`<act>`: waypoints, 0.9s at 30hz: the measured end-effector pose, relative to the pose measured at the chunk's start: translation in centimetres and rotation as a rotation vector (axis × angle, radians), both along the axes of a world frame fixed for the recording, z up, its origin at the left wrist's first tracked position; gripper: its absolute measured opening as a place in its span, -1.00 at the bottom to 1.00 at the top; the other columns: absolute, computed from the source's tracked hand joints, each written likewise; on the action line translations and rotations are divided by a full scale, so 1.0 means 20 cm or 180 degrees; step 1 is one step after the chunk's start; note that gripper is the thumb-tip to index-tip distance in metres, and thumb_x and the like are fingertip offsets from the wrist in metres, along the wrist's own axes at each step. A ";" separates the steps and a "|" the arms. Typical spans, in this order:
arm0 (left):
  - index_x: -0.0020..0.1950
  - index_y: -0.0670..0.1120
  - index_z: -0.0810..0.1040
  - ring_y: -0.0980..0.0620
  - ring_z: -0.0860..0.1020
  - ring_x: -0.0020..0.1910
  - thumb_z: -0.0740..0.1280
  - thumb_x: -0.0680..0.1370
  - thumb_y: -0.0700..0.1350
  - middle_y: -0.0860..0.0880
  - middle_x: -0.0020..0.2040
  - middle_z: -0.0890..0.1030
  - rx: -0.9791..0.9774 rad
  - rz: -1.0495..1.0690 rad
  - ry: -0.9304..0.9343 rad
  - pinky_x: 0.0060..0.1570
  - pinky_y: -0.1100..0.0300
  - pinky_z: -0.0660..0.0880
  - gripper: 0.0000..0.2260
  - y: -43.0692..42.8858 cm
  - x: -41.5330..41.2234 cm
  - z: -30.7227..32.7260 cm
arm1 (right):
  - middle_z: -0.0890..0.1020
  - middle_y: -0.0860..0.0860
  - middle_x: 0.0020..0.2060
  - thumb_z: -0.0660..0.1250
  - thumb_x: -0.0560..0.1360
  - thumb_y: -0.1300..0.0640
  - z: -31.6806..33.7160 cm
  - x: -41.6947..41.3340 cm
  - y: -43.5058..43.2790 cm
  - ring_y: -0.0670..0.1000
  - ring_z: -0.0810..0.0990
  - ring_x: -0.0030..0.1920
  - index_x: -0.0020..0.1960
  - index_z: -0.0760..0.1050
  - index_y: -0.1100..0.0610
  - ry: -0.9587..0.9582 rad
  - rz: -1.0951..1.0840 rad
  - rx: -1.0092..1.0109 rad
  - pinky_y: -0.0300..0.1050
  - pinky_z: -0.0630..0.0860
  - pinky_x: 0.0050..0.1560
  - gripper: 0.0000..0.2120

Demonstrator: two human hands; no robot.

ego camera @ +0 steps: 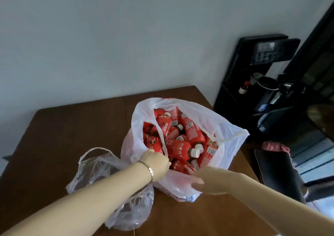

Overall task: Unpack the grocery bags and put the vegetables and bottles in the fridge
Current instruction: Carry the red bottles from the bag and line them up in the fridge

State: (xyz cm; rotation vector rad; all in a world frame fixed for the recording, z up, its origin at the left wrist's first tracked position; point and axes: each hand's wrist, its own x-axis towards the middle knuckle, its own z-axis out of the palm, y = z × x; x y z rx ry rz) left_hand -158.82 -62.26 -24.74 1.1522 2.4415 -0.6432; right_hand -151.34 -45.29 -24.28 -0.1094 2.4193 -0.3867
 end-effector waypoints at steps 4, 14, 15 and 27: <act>0.21 -0.05 0.45 -0.09 0.56 0.08 0.13 0.60 -0.14 -0.07 0.09 0.59 0.0320 0.1156 -0.0283 0.02 0.09 0.45 -0.78 -0.14 -0.03 -0.10 | 0.53 -0.06 0.11 0.04 0.56 -0.25 -0.05 -0.15 0.07 -0.03 0.54 0.05 0.20 0.47 -0.02 0.0448 -0.0384 -0.0373 -0.08 0.50 0.09 -0.57; 0.27 -0.03 0.47 -0.01 0.60 -0.04 0.38 0.49 -0.02 -0.03 0.08 0.56 0.1371 0.1911 0.0334 -0.12 0.16 0.54 -0.63 -0.15 -0.02 -0.16 | 0.18 0.13 0.35 0.30 0.53 -0.01 -0.36 -0.42 0.03 0.15 0.43 0.25 0.35 0.28 0.05 0.0498 -0.1140 0.0676 0.04 0.42 0.25 -0.56; 0.09 -0.07 0.60 -0.01 0.62 -0.10 0.53 0.34 -0.09 -0.04 0.01 0.59 0.1739 0.1516 0.0577 -0.16 0.16 0.59 -0.65 -0.10 -0.02 -0.17 | 0.18 0.11 0.34 0.30 0.52 -0.04 -0.37 -0.40 0.05 0.15 0.40 0.27 0.33 0.29 0.03 0.0542 -0.1150 0.0595 0.02 0.41 0.26 -0.57; 0.18 -0.15 0.48 -0.11 0.54 0.08 0.16 0.61 -0.11 -0.10 0.10 0.56 -0.0487 0.0772 -0.0155 -0.02 0.10 0.42 -0.78 0.08 -0.25 -0.21 | 0.12 -0.01 0.33 0.24 0.50 -0.22 -0.35 -0.30 0.07 0.03 0.32 0.30 0.26 0.37 -0.03 0.0820 -0.1370 -0.0130 -0.17 0.50 0.12 -0.58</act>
